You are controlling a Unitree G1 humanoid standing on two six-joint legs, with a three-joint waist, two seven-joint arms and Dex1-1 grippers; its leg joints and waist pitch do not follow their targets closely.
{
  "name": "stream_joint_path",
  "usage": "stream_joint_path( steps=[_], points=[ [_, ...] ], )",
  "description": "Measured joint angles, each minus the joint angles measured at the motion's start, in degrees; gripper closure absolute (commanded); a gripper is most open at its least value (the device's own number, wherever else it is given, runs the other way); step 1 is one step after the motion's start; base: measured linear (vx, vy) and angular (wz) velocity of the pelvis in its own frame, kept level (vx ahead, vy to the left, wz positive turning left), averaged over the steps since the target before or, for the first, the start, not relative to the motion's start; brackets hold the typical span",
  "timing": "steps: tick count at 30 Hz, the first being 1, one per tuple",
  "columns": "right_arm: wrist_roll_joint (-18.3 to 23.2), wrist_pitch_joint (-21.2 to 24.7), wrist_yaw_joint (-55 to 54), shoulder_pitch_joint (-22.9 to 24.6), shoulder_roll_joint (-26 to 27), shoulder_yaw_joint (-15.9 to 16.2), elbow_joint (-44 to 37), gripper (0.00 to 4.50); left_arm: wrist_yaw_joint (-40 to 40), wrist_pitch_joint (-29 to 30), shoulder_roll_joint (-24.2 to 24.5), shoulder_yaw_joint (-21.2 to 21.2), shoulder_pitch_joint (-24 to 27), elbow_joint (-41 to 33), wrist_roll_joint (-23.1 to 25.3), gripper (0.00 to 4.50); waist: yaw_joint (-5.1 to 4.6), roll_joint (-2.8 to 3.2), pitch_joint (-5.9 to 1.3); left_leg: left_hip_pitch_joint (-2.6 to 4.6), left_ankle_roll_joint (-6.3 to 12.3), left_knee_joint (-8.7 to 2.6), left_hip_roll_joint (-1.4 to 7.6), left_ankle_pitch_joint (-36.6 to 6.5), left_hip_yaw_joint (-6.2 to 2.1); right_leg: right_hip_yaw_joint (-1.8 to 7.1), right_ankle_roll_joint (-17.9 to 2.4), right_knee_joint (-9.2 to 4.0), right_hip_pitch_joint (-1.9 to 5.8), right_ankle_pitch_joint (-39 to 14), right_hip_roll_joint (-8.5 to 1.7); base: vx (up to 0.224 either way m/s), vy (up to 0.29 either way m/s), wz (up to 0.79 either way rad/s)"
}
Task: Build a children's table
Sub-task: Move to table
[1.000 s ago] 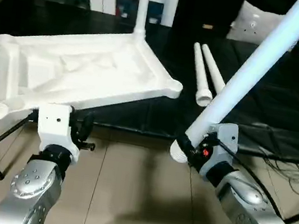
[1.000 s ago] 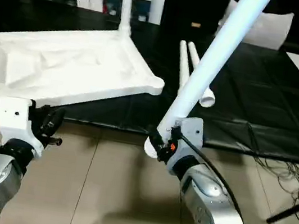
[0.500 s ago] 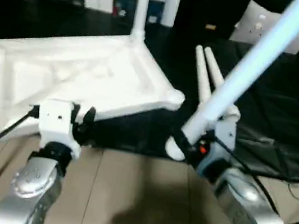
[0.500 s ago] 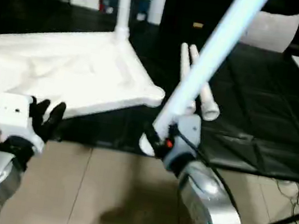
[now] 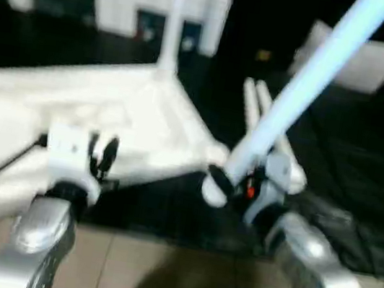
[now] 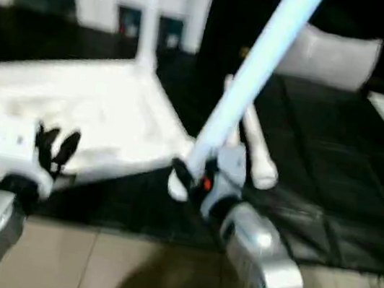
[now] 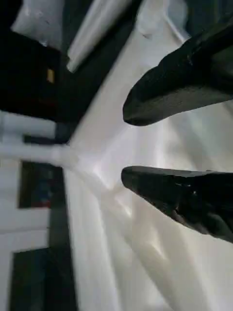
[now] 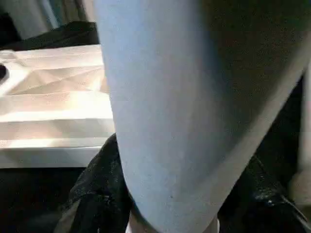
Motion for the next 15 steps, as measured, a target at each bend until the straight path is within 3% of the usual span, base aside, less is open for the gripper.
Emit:
stream_joint_path(
  steps=[1, 2, 3, 4, 5, 6, 7, 8, 9, 10, 11, 12, 13, 14, 15],
  points=[
    [-0.1, -0.1, -0.1, 0.4, 0.0, -0.2, 0.0, 2.61, -0.3, 0.0, -0.2, -0.5, 0.1, 0.3, 0.0, 2.75, 0.06, -0.99, -0.14, -0.1, 0.47, 0.73, -0.83, -0.5, -0.11, 0.05, 0.3, 0.09, 0.9, 1.6, -0.65, 0.085, -0.089, 0.72],
    [0.0, -0.1, -0.6, 1.0, 0.1, -1.2, 0.3, 2.61, -1.1, 0.2, -0.4, -1.7, 0.8, 0.3, -0.2, 2.75, 1.9, 0.81, -0.06, 0.07, 4.01, 3.07, 0.41, -2.2, 0.68, -0.22, -0.6, -0.98, 2.11, 1.3, -0.27, 0.118, -0.061, 0.32],
    [0.1, -0.2, -1.0, 0.9, 0.5, -1.9, 0.3, 2.61, -1.9, 0.3, 0.1, -2.0, 1.0, 0.3, -0.4, 2.75, 2.99, 1.52, 0.34, -0.35, 3.87, 4.96, 1.02, -2.6, 1.11, -0.36, -0.8, -1.95, 3.22, 1.3, -0.1, 0.118, -0.061, 0.32],
    [0.3, -0.2, -1.2, 1.0, 0.8, -2.3, 0.3, 2.61, -2.7, 0.3, 0.9, -2.1, 0.9, 0.2, -0.7, 2.75, 4.01, 2.12, 0.44, -0.38, 3.37, 5.34, 1.66, -2.3, 1.69, -0.35, -0.9, -2.67, 4.11, 1.3, -0.13, 0.139, 0.015, -0.02],
    [0.3, -0.6, -1.2, 0.9, 0.6, -2.5, 0.3, 2.61, -4.1, 0.3, 1.8, -2.5, 0.2, 0.1, -1.1, 2.75, 5.06, 3.07, 0.27, -0.16, 2.93, 2.94, 2.91, -2.0, 1.86, -0.64, -1.1, -3.51, 5.23, 1.2, 0.09, 0.127, 0.033, 0.19],
    [0.2, -0.9, -1.2, 0.9, 0.3, -2.5, 0.2, 2.61, -5.1, 0.2, 2.4, -3.1, -0.2, 0.1, -1.3, 2.75, 5.64, 4.11, 0.09, 0.26, 1.09, 0.67, 4.51, -0.8, 2.24, -1.27, -1.0, -4.07, 5.97, 1.0, 0.65, 0.127, 0.033, 0.19],
    [0.2, -1.0, -1.2, 0.9, 0.3, -2.5, 0.2, 2.61, -6.0, 0.1, 2.9, -3.8, -0.2, 0.1, -1.6, 2.75, 5.88, 4.99, -0.09, 1.44, -2.07, 0.46, 5.08, -0.6, 2.6, -1.72, -1.1, -3.93, 6.13, 0.4, 0.62, 0.114, 0.07, 0.15],
    [0.2, -1.1, -1.1, 0.6, 1.2, -1.6, 0.2, 2.61, -6.7, 0.1, 3.2, -3.9, 0.3, 0.2, -1.8, 2.75, 5.43, 4.33, -0.1, 1.72, -1.73, 0.22, 4.36, -1.0, 2.54, -1.72, -4.1, -2.5, 5.55, -0.9, 0.48, 0.145, 0.079, 0.05],
    [0.3, -1.2, -1.0, 0.4, 1.6, -0.8, 0.1, 2.61, -7.0, 0.2, 3.7, -3.7, 0.1, 0.8, -2.0, 2.75, 4.81, 4.0, -0.05, 1.74, -1.44, 0.24, 3.94, -1.4, 2.48, -1.83, -4.2, 0.26, 3.96, -1.4, 0.31, 0.145, 0.079, 0.05],
    [0.2, -1.3, -1.0, 0.5, 1.4, -0.6, 0.1, 2.61, -7.4, 0.2, 3.7, -3.9, 0.0, 1.5, -2.1, 2.75, 3.96, 3.76, -0.21, 2.03, -1.17, 0.28, 3.89, -1.7, 2.46, -2.07, -3.2, 2.77, 2.21, -1.4, 0.38, 0.162, 0.038, 0.06],
    [0.1, -1.3, -1.0, 0.6, 0.8, -0.8, 0.1, 2.61, -8.2, 0.2, 3.6, -4.6, -0.1, 1.9, -2.3, 2.75, 2.88, 3.47, -0.31, 2.53, -0.97, 0.27, 3.86, -2.2, 2.81, -2.1, -1.7, 4.36, -0.07, -0.7, 0.51, 0.123, 0.015, 0.04],
    [-0.3, -1.5, -1.1, 0.7, 0.4, -1.2, 0.0, 2.61, -9.0, 0.1, 3.8, -5.3, -0.2, 1.9, -2.4, 2.75, 2.33, 3.08, -0.45, 2.82, -1.01, 0.27, 3.62, -2.6, 3.17, -2.03, -0.9, 3.92, -1.72, 0.0, 0.24, 0.123, 0.015, 0.04],
    [-0.5, -1.6, -1.2, 0.8, 0.0, -1.6, -0.2, 2.61, -9.8, -0.1, 4.0, -5.9, -0.4, 2.0, -2.5, 2.75, 1.77, 2.31, -0.51, 3.13, -1.13, 0.26, 2.94, -2.9, 3.6, -1.88, -0.9, 2.03, -2.76, 0.8, -0.43, 0.11, -0.016, 0.01],
    [-0.8, -1.8, -1.3, 1.0, -0.3, -2.2, -0.6, 2.61, -10.7, -0.3, 4.4, -6.6, -0.7, 2.1, -2.9, 2.75, 1.54, 0.81, -0.37, 3.72, -1.49, 0.32, 1.71, -3.5, 4.34, -0.82, -1.6, -1.05, -2.36, 4.6, -1.5, 0.093, -0.071, 0.01],
    [-0.9, -1.9, -1.3, 1.3, -0.8, -2.7, -0.8, 2.61, -11.2, -0.3, 3.9, -7.3, -0.8, 2.9, -3.2, 2.75, 1.63, 0.51, -0.41, 4.01, -0.9, 0.91, 1.55, -4.3, 4.38, -0.21, -1.5, -0.81, -1.84, 4.9, -1.27, 0.093, -0.071, 0.01]
  ],
)
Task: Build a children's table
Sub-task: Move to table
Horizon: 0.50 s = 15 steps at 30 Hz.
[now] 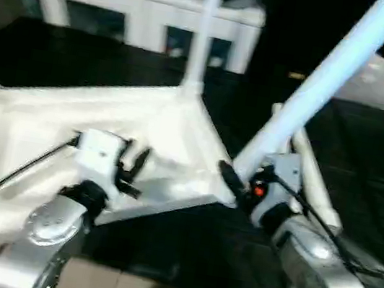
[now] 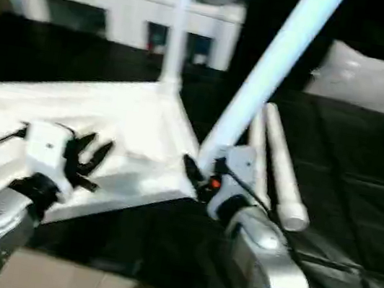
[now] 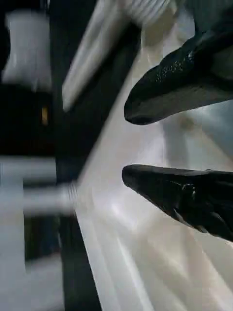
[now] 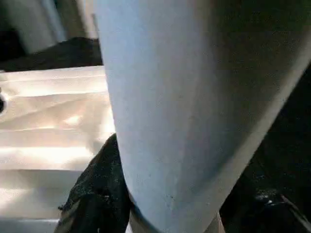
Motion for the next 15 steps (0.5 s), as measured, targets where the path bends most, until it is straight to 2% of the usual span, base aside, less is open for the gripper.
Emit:
stream_joint_path(
  steps=[1, 2, 3, 4, 5, 6, 7, 8, 9, 11, 13, 15],
  points=[
    [-0.1, 0.0, 0.0, 0.2, -0.6, -0.5, 0.0, 2.61, -0.5, 0.0, -0.4, -1.1, 0.0, 0.3, -0.2, 2.75, 0.38, 0.55, 0.24, -0.19, 1.98, 1.43, 0.06, -1.0, -0.44, -0.01, -0.4, -0.42, 0.63, -0.3, 0.22, 0.096, -0.057, -0.05],
    [-0.1, 0.0, -0.1, 0.5, -1.2, -1.3, 0.0, 2.61, -1.0, -0.2, -0.5, -1.9, -0.1, 0.4, -0.8, 2.75, 0.79, 1.15, 0.3, -1.31, 2.03, 3.84, 0.04, -1.0, -1.09, -0.05, -0.4, -0.99, 1.45, -0.4, 0.51, 0.117, -0.01, -0.09],
    [-0.1, 0.0, -0.1, 0.6, -1.4, -1.7, -0.1, 2.61, -1.1, -0.5, -0.4, -1.9, -0.1, 0.4, -0.9, 2.75, 1.16, 1.46, 0.23, -2.16, 1.48, 4.57, 0.13, -0.7, -1.45, -0.04, -0.5, -1.28, 2.05, -0.6, 0.62, 0.117, -0.01, -0.09],
    [0.0, 0.0, -0.1, 0.6, -1.5, -1.8, -0.2, 2.61, -1.1, -0.8, -0.4, -1.8, -0.2, 0.4, -0.9, 2.75, 1.37, 1.78, 0.24, -2.91, 0.98, 4.09, 0.73, -0.4, -1.47, -0.26, -0.8, -1.44, 2.76, -0.7, 0.87, 0.102, 0.002, -0.03],
    [0.0, 0.0, 0.1, 0.5, -1.4, -1.8, -0.6, 2.61, -1.1, -1.2, -0.4, -1.7, -0.2, 0.4, -0.9, 2.75, 1.46, 2.58, 0.18, -3.55, 0.11, 1.35, 2.35, 0.2, -1.51, -1.3, -0.8, -1.45, 3.56, -1.2, 1.46, 0.097, 0.029, 0.05],
    [0.0, 0.0, 0.2, 0.5, -1.6, -1.8, -0.8, 2.61, -1.1, -1.4, -0.6, -1.6, 0.1, 0.4, -1.0, 2.75, 1.54, 3.54, 0.24, -3.55, -1.26, 0.97, 3.56, 3.1, -1.36, -1.88, -0.7, -1.35, 4.18, -1.6, 2.11, 0.097, 0.029, 0.05],
    [0.0, 0.1, 0.3, 0.6, -1.2, -1.2, -0.8, 2.61, -1.0, -1.5, -0.9, -1.4, 0.6, 0.5, -1.0, 2.75, 0.92, 3.58, 0.34, -3.07, -1.99, 0.89, 3.8, 3.2, -1.24, -2.1, -0.4, -1.46, 4.33, -2.1, 2.04, 0.082, 0.074, 0.05],
    [0.3, 0.1, 0.4, 0.7, -0.8, -0.4, -1.4, 2.61, -0.9, -1.7, -1.0, -1.2, 1.4, 0.6, -1.0, 2.75, 0.3, 3.03, 0.46, -2.92, -2.18, 0.53, 3.71, 3.0, -1.29, -2.04, -0.8, -2.05, 4.41, -2.1, 2.01, 0.103, 0.083, 0.07],
    [0.5, 0.1, 0.4, 0.7, -0.7, -0.1, -1.6, 2.61, -0.8, -1.7, -1.1, -1.1, 1.8, 0.9, -1.0, 2.75, 0.05, 2.78, 0.46, -3.11, -2.01, 0.41, 3.61, 2.9, -1.23, -2.07, -1.2, -2.34, 4.28, -1.9, 1.88, 0.103, 0.083, 0.07],
    [0.7, 0.1, 0.4, 0.9, -0.7, -0.2, -2.3, 2.61, -0.4, -1.7, -1.2, -1.0, 1.9, 1.5, -0.9, 2.75, -0.22, 2.01, -0.08, -3.65, -1.53, 0.59, 3.44, 3.0, -0.99, -2.0, -1.1, -2.36, 4.23, -1.7, 1.62, 0.1, 0.057, 0.02],
    [0.7, 0.2, 0.3, 1.0, -0.8, -0.7, -2.8, 2.61, -0.5, -2.1, -1.2, -1.1, 1.8, 1.5, -0.9, 2.75, -0.13, 1.87, -0.34, -4.6, -1.66, 0.79, 3.14, 3.2, -0.85, -1.61, 0.1, -1.95, 3.17, -1.1, 1.44, 0.069, 0.044, -0.01],
    [0.7, 0.4, 0.3, 1.5, -0.9, -0.7, -2.8, 2.61, -0.5, -2.3, -1.1, -1.5, 1.9, 1.5, -0.9, 2.75, 0.06, 1.83, -0.31, -4.88, -1.78, 0.5, 3.05, 3.4, -0.7, -1.51, 0.3, -2.05, 2.77, -1.0, 1.35, 0.0, 0.0, 0.0]
  ],
)
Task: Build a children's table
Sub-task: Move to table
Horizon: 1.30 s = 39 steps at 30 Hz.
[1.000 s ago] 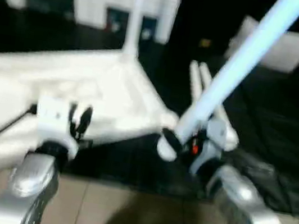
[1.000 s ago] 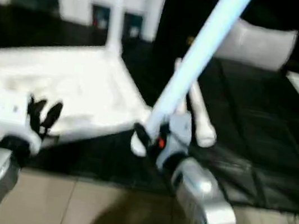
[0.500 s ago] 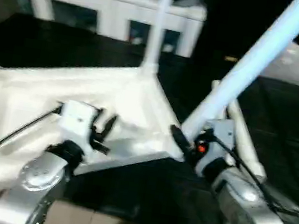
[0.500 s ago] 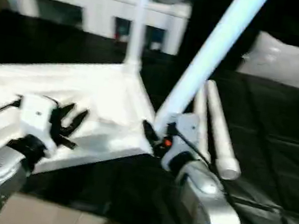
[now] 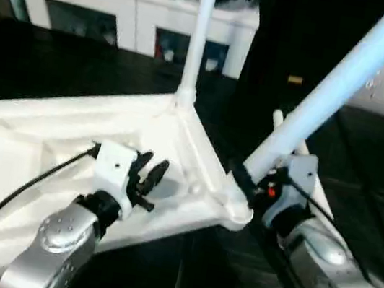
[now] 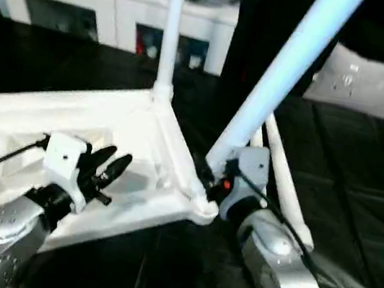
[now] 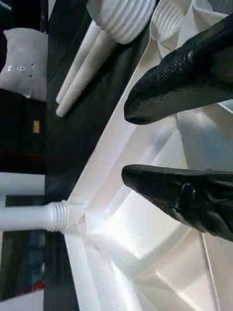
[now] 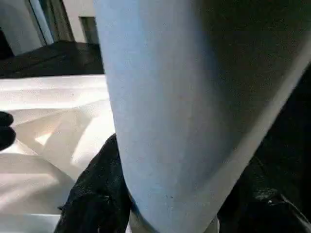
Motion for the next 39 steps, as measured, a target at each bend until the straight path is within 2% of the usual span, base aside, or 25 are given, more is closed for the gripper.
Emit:
stream_joint_path(
  steps=[2, 3, 4, 5, 6, 8, 9, 10, 11, 13, 14, 15, 16, 17, 18, 19, 20, 21, 22, 24, 27, 32, 34, 37, 39],
  points=[
    [-0.3, 0.3, 0.0, 0.5, -0.3, 0.6, 0.0, 2.61, -0.2, -0.1, 0.2, 0.1, 0.3, -0.1, -0.2, 2.75, 0.1, -0.07, 0.08, 0.09, -0.09, -0.43, -0.02, 0.2, 0.21, 0.03, 0.4, -0.18, -0.02, -0.3, -0.17, 0.0, 0.0, 0.0],
    [-0.3, 0.4, 0.0, 0.8, -0.3, 1.0, 0.0, 2.61, -0.2, -0.1, 0.1, 0.3, 0.6, -0.1, -0.4, 2.75, 0.28, -0.1, 0.13, 0.52, -0.59, -0.68, 0.35, 0.1, 1.14, 0.73, 0.2, -0.11, -0.23, -0.3, 0.0, 0.0, 0.0, 0.0],
    [-0.3, 0.5, 0.0, 0.8, -0.3, 1.3, 0.0, 2.61, -0.1, 0.0, 0.0, 0.6, 1.0, -0.2, -0.4, 2.75, 0.72, -0.36, 0.22, 0.96, -0.77, -0.87, 0.77, 0.1, 2.2, 1.68, 0.2, 0.01, -0.4, -0.3, 0.38, -0.054, -0.017, -0.34],
    [-0.2, 0.6, 0.0, 1.0, -0.1, 1.4, -0.1, 2.61, 0.5, 0.4, -0.2, 0.9, 1.4, -0.2, -0.4, 2.75, 1.65, -0.61, 0.51, 1.81, -1.1, -1.36, 1.04, 0.1, 3.72, 3.54, 0.6, 0.09, -0.49, -0.3, 0.9, -0.078, -0.007, -0.61],
    [-0.2, 0.8, 0.0, 1.2, -0.2, 1.4, -0.1, 2.61, 0.9, 0.4, -0.4, 1.1, 1.4, -0.2, -0.3, 2.75, 2.07, -0.79, 0.67, 2.56, -1.04, -1.48, 1.13, -0.2, 4.4, 4.83, 0.7, 0.09, -0.5, -0.1, 1.39, -0.078, -0.007, -0.61],
    [-0.2, 0.9, 0.0, 2.0, -0.6, 1.1, -0.3, 2.61, 1.3, 0.2, -1.0, 0.8, 1.4, -0.3, -0.1, 2.75, 3.71, -1.13, 1.04, 3.19, -0.63, -0.75, 0.67, -1.1, 4.41, 7.81, 1.2, 0.03, -0.43, 0.2, 2.44, -0.06, 0.063, -0.58],
    [-0.2, 1.0, 0.0, 2.1, -1.0, 1.1, -0.3, 2.61, 1.5, 0.0, -1.0, 0.6, 1.4, -0.4, 0.2, 2.75, 4.17, -0.81, 1.13, 3.27, 0.01, -0.05, 0.32, -1.6, 3.78, 9.22, 1.7, -0.03, -0.46, 0.5, 3.05, -0.047, 0.094, -0.64],
    [-0.2, 1.0, 0.0, 2.1, -0.9, 1.0, -0.3, 2.61, 1.9, -0.3, -1.3, 0.6, 1.4, -0.5, 0.2, 2.75, 4.22, -0.41, 1.16, 3.23, 0.02, 0.41, -0.12, -1.9, 3.2, 9.96, 2.1, -0.29, -0.45, 0.7, 3.33, -0.029, 0.148, -0.66],
    [-0.3, 1.0, 0.0, 2.1, -0.6, 1.1, -0.3, 2.61, 2.7, -0.5, -1.8, 0.8, 1.4, -0.8, 0.2, 2.75, 3.4, -0.06, 0.86, 3.5, 0.69, 0.2, -0.49, -2.1, 3.54, 10.2, 2.0, -0.76, -0.93, 0.8, 3.41, -0.055, 0.149, -0.28],
    [-0.2, 1.0, 0.1, 2.0, 0.1, 1.7, -0.5, 2.61, 3.4, -0.7, -2.1, 1.4, 1.4, -1.4, 0.2, 2.75, 2.02, -0.35, 0.89, 2.44, 1.61, 0.19, -1.05, -1.9, 3.31, 7.45, 0.1, -0.84, -1.72, 0.9, 1.48, -0.057, 0.137, -0.12],
    [-0.2, 1.0, 0.1, 2.0, 0.1, 1.9, -0.5, 2.61, 3.6, -0.7, -2.2, 1.7, 1.5, -1.4, 0.2, 2.75, 0.97, -0.18, 1.02, 2.2, 1.24, 0.29, -1.03, -1.6, 2.88, 5.27, -0.9, -0.92, -1.27, 1.6, 0.42, -0.029, 0.086, 0.16],
    [-0.2, 1.0, 0.1, 1.8, 0.1, 2.0, -0.5, 2.61, 3.8, -0.7, -2.3, 1.8, 1.5, -1.5, 0.2, 2.75, 0.67, -0.29, 0.93, 2.08, 1.24, 0.27, -0.83, -1.6, 2.62, 3.91, -1.2, -0.4, -1.14, 1.7, 0.03, -0.029, 0.086, 0.16],
    [-0.2, 1.0, 0.1, 1.3, 0.1, 2.2, -0.5, 2.61, 4.4, -0.6, -2.4, 2.4, 1.5, -1.6, 0.2, 2.75, 0.25, -0.15, 0.85, 1.78, 1.22, 0.24, -0.32, -1.4, 2.28, 2.2, -1.1, 1.2, -1.36, 1.6, -0.1, 0.0, 0.0, 0.0],
    [-0.2, 1.0, 0.1, 0.7, 0.1, 2.3, -0.5, 2.61, 4.8, -0.6, -2.5, 2.7, 1.5, -1.6, 0.3, 2.75, -0.07, 0.05, 0.63, 1.22, 1.12, 0.02, 0.33, -0.8, 1.7, 0.88, -1.0, 2.08, -1.33, 1.4, 0.29, -0.024, -0.051, 0.05],
    [-0.3, 1.0, 0.2, 0.1, 0.0, 2.3, -0.4, 2.61, 5.1, -0.3, -2.5, 2.7, 1.4, -1.8, 0.6, 2.75, -0.13, -0.21, 0.37, 0.72, 1.52, -0.22, 0.49, -0.5, 1.62, 0.47, -1.1, 1.71, -1.18, 1.4, 0.11, -0.024, -0.051, 0.05],
    [-0.3, 0.9, 0.3, -0.7, -0.2, 2.3, -0.3, 2.61, 5.3, 0.2, -2.5, 2.7, 1.2, -1.9, 0.9, 2.75, -0.11, -0.62, 0.12, 0.09, 1.5, -0.16, 0.45, -0.2, 1.71, 0.46, -0.7, 0.3, -0.9, 0.9, -0.35, -0.03, -0.101, -0.01],
    [-0.3, 0.7, 0.7, -1.9, -0.6, 2.0, 0.3, 2.61, 5.6, 1.0, -2.2, 2.6, 0.8, -1.8, 1.3, 2.75, 0.21, -1.26, -0.14, -0.85, 1.18, 0.08, 0.62, 0.3, 1.71, 0.35, 0.9, -0.29, -0.91, 0.3, -0.36, -0.065, -0.138, -0.03],
    [-0.3, 0.7, 0.7, -1.9, -0.8, 1.5, 0.6, 2.61, 5.7, 1.4, -2.2, 2.4, 0.7, -1.7, 1.4, 2.75, 0.41, -1.12, -0.17, -1.18, 1.0, -0.38, 0.6, 0.9, 1.66, 0.18, 1.0, 0.12, -1.45, 0.4, -0.4, -0.065, -0.138, -0.03],
    [-0.3, 0.7, 0.7, -1.7, -1.1, 1.0, 1.2, 2.61, 5.7, 1.6, -2.3, 1.9, 0.7, -1.7, 1.4, 2.75, 0.8, -1.09, -0.07, -0.98, 0.77, -1.18, 0.6, 1.4, 1.79, 0.21, 0.7, 0.2, -1.67, 0.6, -0.41, -0.091, -0.136, 0.01],
    [0.0, 0.7, 1.1, -2.0, -1.1, 0.3, 2.7, 2.61, 4.7, 2.6, -1.1, 1.7, -0.2, -1.8, 1.2, 2.42, 1.38, -1.0, 0.47, -0.25, -0.28, -2.69, 0.74, 2.1, 1.97, -0.03, -0.1, 0.0, -1.49, 0.4, -0.31, -0.087, -0.127, 0.02],
    [0.7, 0.3, 2.1, -3.9, -1.2, -1.2, 4.3, 2.61, 1.5, 4.9, 2.6, 2.2, -2.6, -1.8, -0.1, 2.22, 1.86, -0.82, 0.93, 0.48, -1.07, -3.44, 1.23, 2.6, 2.4, -0.19, -0.5, 0.05, -1.46, 0.6, -0.14, -0.069, -0.089, 0.04],
    [3.1, -2.1, 5.1, -6.5, -2.4, -3.6, 6.1, 2.61, -7.4, 7.1, 9.4, -2.3, -9.8, 2.5, -0.7, 2.03, 2.94, -0.37, 1.09, 0.55, -1.2, -3.45, 1.34, 2.7, 2.68, -0.15, -0.7, 0.04, -1.38, 0.9, -0.19, -0.012, -0.008, 0.01],
    [3.0, -4.1, 5.6, -6.8, -2.8, -4.2, 6.5, 2.61, -9.6, 8.0, 10.1, -4.0, -11.1, 4.5, -0.4, 2.03, 2.98, -0.22, 1.08, 0.52, -1.1, -3.44, 1.35, 3.4, 2.73, -0.12, -0.6, 0.03, -1.39, 1.1, -0.21, 0.0, 0.0, 0.0],
    [3.0, -4.1, 6.9, -7.0, -4.3, -4.6, 7.2, 2.61, -13.4, 10.8, 11.6, -6.9, -14.1, 9.2, -0.6, 2.03, 2.96, 0.02, 1.22, 0.47, -0.95, -3.41, 1.35, 3.6, 2.91, -0.02, -1.0, -0.02, -1.41, 1.3, -0.25, 0.0, 0.0, 0.0],
    [3.0, -3.3, 8.8, -6.9, -5.9, -4.5, 7.4, 2.61, -16.7, 12.8, 11.9, -8.1, -17.3, 12.2, -2.0, 2.57, 3.02, 0.21, 1.34, 0.4, -0.93, -3.42, 1.35, 3.6, 3.0, -0.02, -1.0, -0.04, -1.49, 1.3, -0.29, 0.0, 0.0, 0.0]
  ],
)
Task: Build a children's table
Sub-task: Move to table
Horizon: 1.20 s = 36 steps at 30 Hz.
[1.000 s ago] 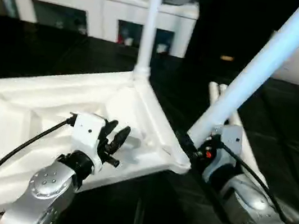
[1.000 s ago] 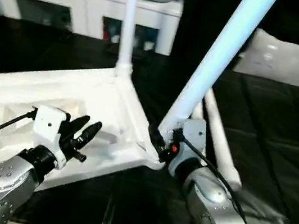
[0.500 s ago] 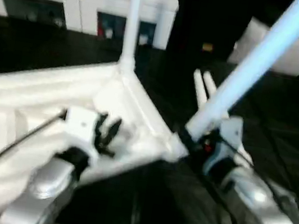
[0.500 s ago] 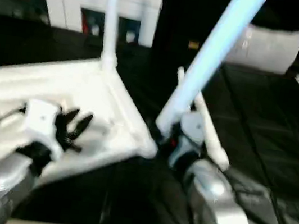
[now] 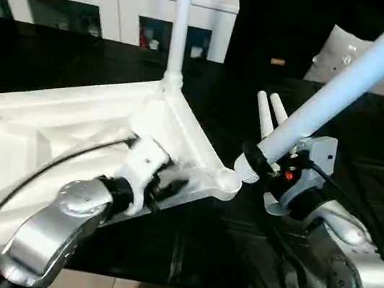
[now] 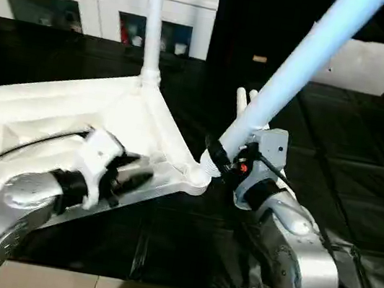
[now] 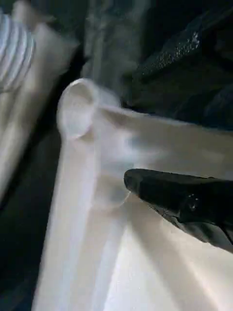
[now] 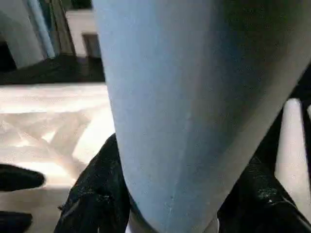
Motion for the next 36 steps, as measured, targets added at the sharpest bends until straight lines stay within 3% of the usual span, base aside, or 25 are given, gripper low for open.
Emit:
stream_joint_path(
  steps=[4, 7, 8, 9, 11, 14, 17, 18, 20, 23, 25, 31, 36],
  points=[
    [0.0, -0.1, 1.1, 0.2, -0.8, -0.1, 0.0, 2.61, -3.0, 1.1, 0.3, -2.3, -2.6, 1.6, -0.7, 2.71, -0.15, 0.31, 0.08, 0.01, 0.02, -0.05, 0.07, 0.0, 0.05, -0.04, 0.0, -0.01, -0.03, 0.0, 0.01, 0.0, 0.0, 0.0],
    [0.0, -0.2, 1.2, 0.7, -1.7, -1.0, 0.1, 2.61, -3.8, 0.7, 0.6, -6.3, -5.7, 5.5, 1.8, 2.64, -0.09, 0.94, 0.08, 0.03, 0.03, -0.02, 0.1, 0.0, 0.11, -0.02, 0.0, -0.01, -0.01, 0.0, 0.02, 0.0, 0.0, 0.0],
    [0.0, -0.2, 1.2, 0.9, -1.8, -1.1, 0.0, 2.61, -3.7, 0.4, 0.7, -7.3, -6.4, 7.0, 3.2, 3.03, -0.08, 1.2, -0.01, 0.04, 0.03, -0.03, 0.1, 0.0, 0.13, -0.02, 0.0, -0.01, -0.01, 0.0, 0.02, 0.0, 0.0, 0.0],
    [0.0, -0.2, 1.0, 1.4, -1.8, -1.1, -0.1, 2.61, -3.6, 0.0, 0.6, -7.9, -6.7, 8.1, 4.2, 3.14, -0.09, 1.31, -0.07, 0.06, 0.03, -0.03, 0.11, 0.0, 0.13, -0.02, 0.0, -0.01, 0.01, 0.0, 0.02, 0.0, 0.0, 0.0],
    [-0.1, -0.2, 0.5, 2.5, -1.8, -1.1, -0.1, 2.61, -3.4, -0.3, 0.3, -8.8, -7.7, 10.1, 5.5, 2.98, -0.08, 1.38, -0.08, 0.07, 0.03, -0.05, 0.14, 0.0, 0.13, -0.05, 0.0, 0.0, 0.01, 0.0, 0.02, 0.0, 0.0, 0.0],
    [-0.4, -0.1, 0.2, 2.7, -1.8, -1.0, -0.1, 2.61, -3.2, -0.4, 0.2, -9.5, -9.2, 12.1, 6.4, 3.58, -0.22, 1.56, -0.12, 0.07, 0.03, -0.03, 0.15, 0.0, 0.14, -0.05, -0.1, 0.01, 0.01, 0.0, 0.02, 0.0, 0.0, 0.0],
    [-0.8, -0.1, -0.1, 2.7, -1.8, -1.0, -0.1, 2.61, -3.4, -1.5, 0.1, -10.4, -10.6, 14.1, 7.2, 3.57, -0.22, 1.77, -0.16, 0.07, 0.03, -0.03, 0.14, 0.0, 0.18, -0.01, -0.1, 0.01, 0.01, 0.0, 0.02, 0.0, 0.0, 0.0],
    [-0.8, -0.1, -0.1, 2.7, -1.7, -1.0, -0.1, 2.61, -3.4, -2.2, 0.1, -10.8, -11.1, 15.2, 7.6, 3.57, -0.2, 1.78, -0.17, 0.07, 0.03, -0.04, 0.14, 0.0, 0.18, -0.02, -0.1, 0.01, 0.0, 0.0, 0.02, 0.0, 0.0, 0.0],
    [-0.7, -0.1, -0.2, 2.8, -1.4, -1.0, -0.1, 2.61, -4.0, -3.6, -0.1, -11.6, -12.4, 17.8, 8.5, 3.97, -0.21, 1.81, -0.16, 0.07, 0.03, -0.05, 0.15, 0.0, 0.17, -0.04, -0.1, 0.01, -0.01, 0.0, 0.02, 0.0, 0.0, 0.0],
    [-0.5, -0.1, -0.2, 3.0, -1.4, -1.0, -0.4, 2.61, -5.2, -3.7, -0.2, -11.8, -12.9, 18.8, 8.7, 4.07, -0.35, 1.84, -0.18, 0.07, 0.03, -0.04, 0.15, 0.0, 0.18, -0.03, -0.1, 0.01, 0.0, 0.0, 0.02, 0.0, 0.0, 0.0],
    [-0.5, -0.1, -0.2, 3.0, -1.4, -0.9, -0.4, 2.61, -5.6, -3.7, 0.0, -12.1, -12.9, 19.3, 9.1, 4.44, -0.36, 1.86, -0.18, 0.06, 0.03, -0.05, 0.15, 0.0, 0.18, -0.03, -0.1, 0.0, -0.01, 0.0, 0.02, 0.0, 0.0, 0.0],
    [-0.5, -0.1, 0.1, 2.8, -1.4, -0.6, -0.4, 2.61, -7.9, -4.8, 0.9, -12.2, -13.0, 19.8, 8.9, 4.43, -0.5, 1.8, -0.15, 0.04, 0.04, -0.07, 0.16, 0.0, 0.2, -0.02, -0.1, -0.07, -0.02, 0.0, 0.02, 0.0, 0.0, 0.0],
    [-0.5, 0.2, 2.0, 2.3, -1.5, 1.9, -0.3, 2.61, -11.7, -10.3, 4.0, -11.5, -11.1, 19.6, 8.3, 4.5, -0.83, 1.84, -0.15, 0.02, 0.04, -0.23, 0.17, 0.0, 0.21, -0.05, -0.1, -0.07, -0.13, -0.1, 0.03, 0.0, 0.0, 0.0]
  ],
)
